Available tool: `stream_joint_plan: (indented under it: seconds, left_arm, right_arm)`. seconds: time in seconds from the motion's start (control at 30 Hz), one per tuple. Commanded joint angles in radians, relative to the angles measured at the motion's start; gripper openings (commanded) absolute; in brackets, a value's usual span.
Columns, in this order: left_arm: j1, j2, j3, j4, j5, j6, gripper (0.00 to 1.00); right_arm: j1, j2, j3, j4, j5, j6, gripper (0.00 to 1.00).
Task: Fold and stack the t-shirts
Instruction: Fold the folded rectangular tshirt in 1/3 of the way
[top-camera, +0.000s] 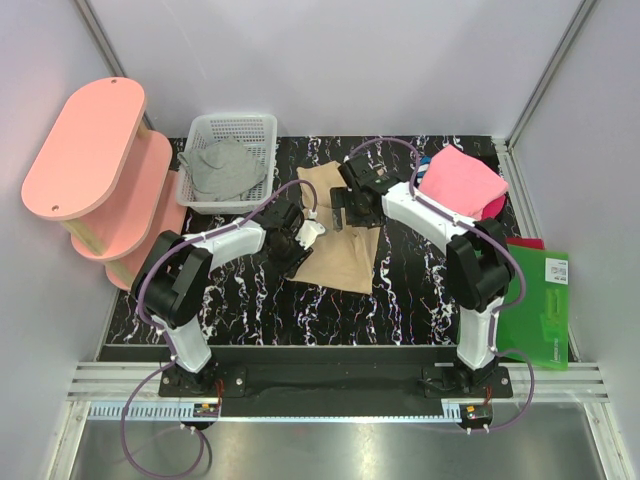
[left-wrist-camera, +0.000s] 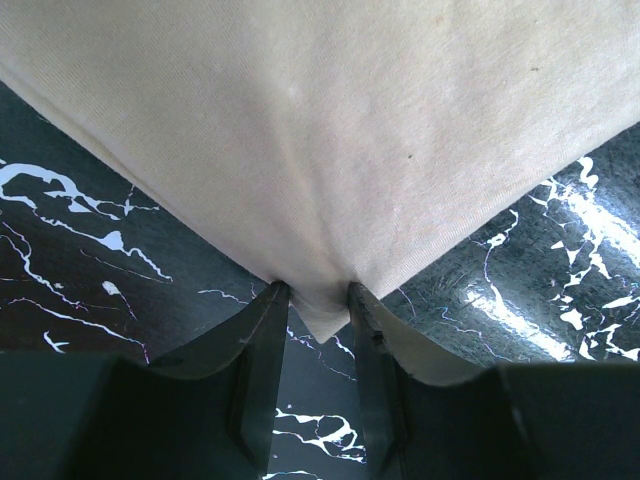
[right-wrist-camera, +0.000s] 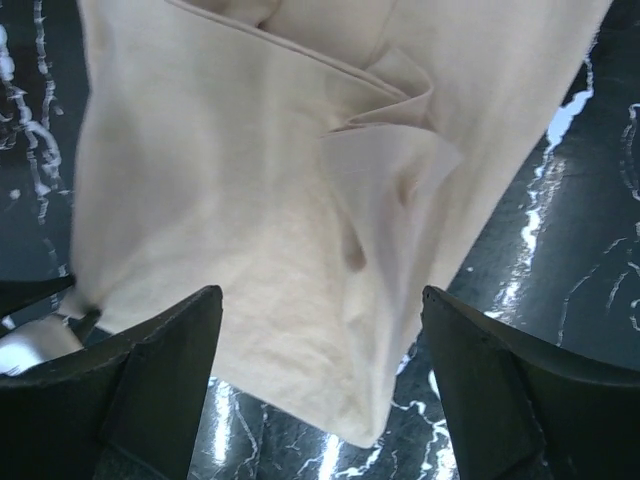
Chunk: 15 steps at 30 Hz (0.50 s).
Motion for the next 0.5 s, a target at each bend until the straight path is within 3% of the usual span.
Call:
stream_joint_plan:
  seconds: [0.0,0.23,0.47]
  left_arm:
    - [-0.016,0.054,-0.052,-0.120,-0.013,0.008,0.37]
    - [-0.016,0.038,-0.043,-0.130,-0.019,0.011,0.37]
    - [-0.016,0.041,-0.043,-0.138,-0.016,0.016,0.37]
  right_arm:
    - [-0.013,0.074,0.029,-0.010,0.129,-0.036,0.87]
    - [-0.077,0.172,0.015,-0.040,0.201,-0.047,0.85]
    - [-0.146,0.114,-0.026,-0.055,0.385,0.013,0.86]
